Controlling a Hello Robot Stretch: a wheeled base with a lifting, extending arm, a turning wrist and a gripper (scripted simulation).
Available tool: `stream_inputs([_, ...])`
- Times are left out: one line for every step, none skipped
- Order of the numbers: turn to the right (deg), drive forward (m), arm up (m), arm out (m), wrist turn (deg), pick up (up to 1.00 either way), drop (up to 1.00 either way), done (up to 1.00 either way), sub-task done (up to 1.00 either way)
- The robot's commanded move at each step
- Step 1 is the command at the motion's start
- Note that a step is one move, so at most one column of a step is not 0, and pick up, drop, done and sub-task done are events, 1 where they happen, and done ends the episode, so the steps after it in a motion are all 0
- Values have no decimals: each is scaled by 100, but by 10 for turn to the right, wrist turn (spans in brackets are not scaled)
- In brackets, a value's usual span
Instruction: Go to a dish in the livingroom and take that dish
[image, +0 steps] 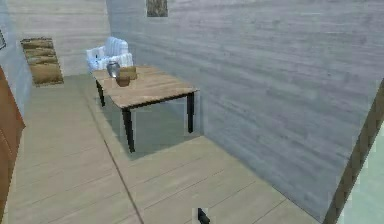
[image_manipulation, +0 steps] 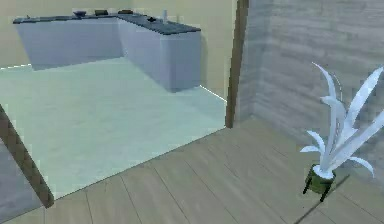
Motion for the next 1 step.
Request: stream_inputs([-330, 0, 0, 0, 0, 0, 0, 0, 0])
